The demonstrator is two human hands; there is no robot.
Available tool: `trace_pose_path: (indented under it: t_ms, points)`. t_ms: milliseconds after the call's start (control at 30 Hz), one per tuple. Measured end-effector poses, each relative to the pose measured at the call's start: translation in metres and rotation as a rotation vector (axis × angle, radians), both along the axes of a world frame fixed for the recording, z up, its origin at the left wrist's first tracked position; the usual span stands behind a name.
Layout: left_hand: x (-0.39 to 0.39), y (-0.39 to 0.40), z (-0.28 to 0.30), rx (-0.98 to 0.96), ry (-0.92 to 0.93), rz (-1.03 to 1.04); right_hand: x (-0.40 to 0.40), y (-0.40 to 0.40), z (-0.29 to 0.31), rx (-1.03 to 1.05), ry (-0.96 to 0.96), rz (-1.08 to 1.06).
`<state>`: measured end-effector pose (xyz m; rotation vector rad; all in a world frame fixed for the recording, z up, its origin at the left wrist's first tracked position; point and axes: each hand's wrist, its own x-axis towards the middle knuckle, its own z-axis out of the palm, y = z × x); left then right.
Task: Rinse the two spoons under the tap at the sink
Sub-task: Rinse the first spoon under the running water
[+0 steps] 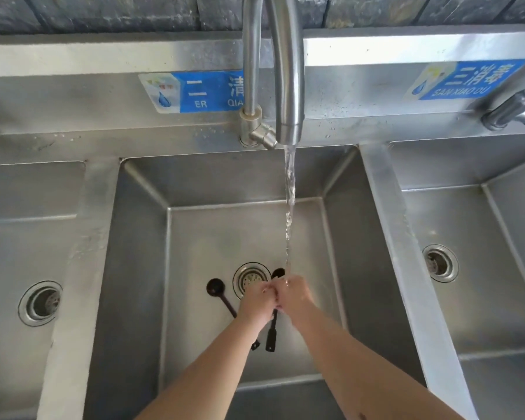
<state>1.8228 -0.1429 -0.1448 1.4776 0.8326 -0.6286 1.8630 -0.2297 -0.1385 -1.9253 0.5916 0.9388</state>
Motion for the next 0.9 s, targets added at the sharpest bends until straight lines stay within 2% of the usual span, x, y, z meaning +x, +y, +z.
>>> trace_pose_path:
  t_ms: [200,300,533,767,900]
  points:
    - [-0.013,-0.015,-0.039,0.098,0.055,-0.139,-0.025,-0.020,-0.049,-0.011,0.053,-0.095]
    - [-0.013,-0.019,-0.059,0.246,0.058,-0.195,-0.031,-0.027,-0.069,-0.052,0.041,-0.059]
    - [-0.010,-0.027,-0.097,0.334,0.041,-0.220,-0.037,-0.026,-0.108,-0.100,0.032,0.079]
    - [-0.020,-0.021,-0.095,0.397,0.003,-0.281,-0.044,-0.033,-0.108,-0.103,-0.016,0.166]
    - [-0.024,-0.020,-0.076,0.297,0.000,-0.216,-0.049,-0.038,-0.087,-0.051,-0.024,0.174]
